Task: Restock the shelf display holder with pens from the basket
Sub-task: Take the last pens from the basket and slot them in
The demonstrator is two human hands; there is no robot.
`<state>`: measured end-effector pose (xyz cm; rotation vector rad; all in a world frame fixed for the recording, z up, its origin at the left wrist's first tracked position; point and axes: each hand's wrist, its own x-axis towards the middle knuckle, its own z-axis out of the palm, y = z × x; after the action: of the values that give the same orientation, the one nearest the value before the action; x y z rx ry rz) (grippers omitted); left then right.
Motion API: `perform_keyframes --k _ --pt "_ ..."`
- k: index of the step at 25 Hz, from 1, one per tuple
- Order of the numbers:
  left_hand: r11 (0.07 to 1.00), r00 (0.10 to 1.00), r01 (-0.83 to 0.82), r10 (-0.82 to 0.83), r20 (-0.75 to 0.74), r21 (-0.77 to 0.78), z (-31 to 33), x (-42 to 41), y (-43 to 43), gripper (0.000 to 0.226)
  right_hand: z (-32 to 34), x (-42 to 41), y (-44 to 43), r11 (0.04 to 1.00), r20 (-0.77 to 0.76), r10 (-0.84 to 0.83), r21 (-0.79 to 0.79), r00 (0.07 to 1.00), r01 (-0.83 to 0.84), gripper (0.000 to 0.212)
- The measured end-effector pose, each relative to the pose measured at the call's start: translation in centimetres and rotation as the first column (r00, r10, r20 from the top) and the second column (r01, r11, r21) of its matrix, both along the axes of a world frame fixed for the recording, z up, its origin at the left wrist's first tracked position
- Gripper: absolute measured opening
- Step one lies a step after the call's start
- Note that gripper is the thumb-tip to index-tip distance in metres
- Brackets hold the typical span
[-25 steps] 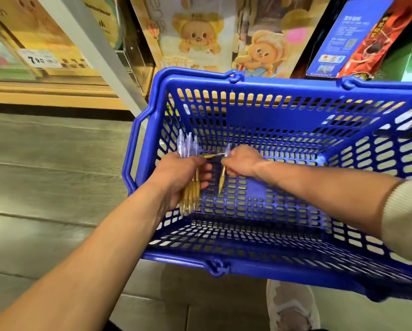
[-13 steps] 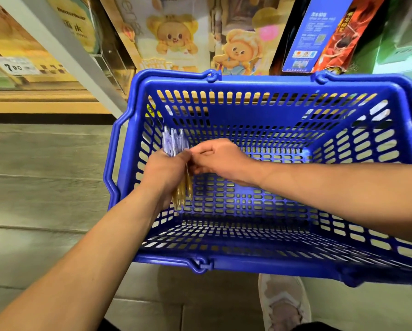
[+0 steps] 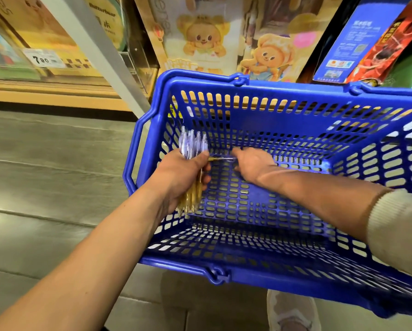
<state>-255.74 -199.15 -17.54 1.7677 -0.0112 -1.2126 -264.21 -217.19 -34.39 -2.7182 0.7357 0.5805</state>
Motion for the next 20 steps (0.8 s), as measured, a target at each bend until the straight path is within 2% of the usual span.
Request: perform_keyframes --k 6,8,9,11,14,16,19,20 --pt "0.999 0.998 -0.031 0.031 -0.061 0.007 -0.4 0.9 0.2 0.021 -0.1 -0.6 -0.8 0.972 0.076 0.175 -0.173 0.982 -0.160 0.017" --pt "0.999 0.995 -0.039 0.038 -0.095 -0.013 -0.5 1.1 -0.1 0.021 0.3 -1.2 -1.1 0.981 0.137 0.184 -0.094 0.973 -0.172 0.016" --pt "0.999 0.993 -0.039 0.035 -0.114 -0.028 -0.4 1.1 -0.3 0.021 0.8 -1.5 -1.1 0.991 0.193 0.133 0.002 0.972 -0.136 0.013" --pt "0.998 0.990 -0.039 0.031 -0.141 -0.055 -0.3 1.1 -0.6 0.019 2.3 -1.7 -0.9 0.958 0.286 -0.104 0.287 0.952 0.019 0.005" --pt "0.993 0.984 -0.037 0.018 -0.175 -0.108 0.4 1.0 -0.5 0.022 6.0 -2.0 -0.3 0.723 0.309 -0.469 0.672 0.827 0.159 0.008" --pt "0.988 0.976 -0.068 0.037 -0.213 -0.137 1.6 0.7 -0.3 0.020 9.6 -2.2 0.2 0.590 0.321 -0.638 0.788 0.700 0.176 0.009" --pt "0.977 0.944 -0.169 0.122 -0.306 -0.133 5.5 -1.5 0.4 0.012 16.4 -3.7 1.9 0.476 0.322 -0.784 0.861 0.530 0.181 0.007" --pt "0.972 0.934 -0.197 0.146 -0.325 -0.129 7.1 -2.4 0.7 0.010 18.5 -4.5 2.7 0.407 0.278 -0.823 0.897 0.496 0.174 0.009"
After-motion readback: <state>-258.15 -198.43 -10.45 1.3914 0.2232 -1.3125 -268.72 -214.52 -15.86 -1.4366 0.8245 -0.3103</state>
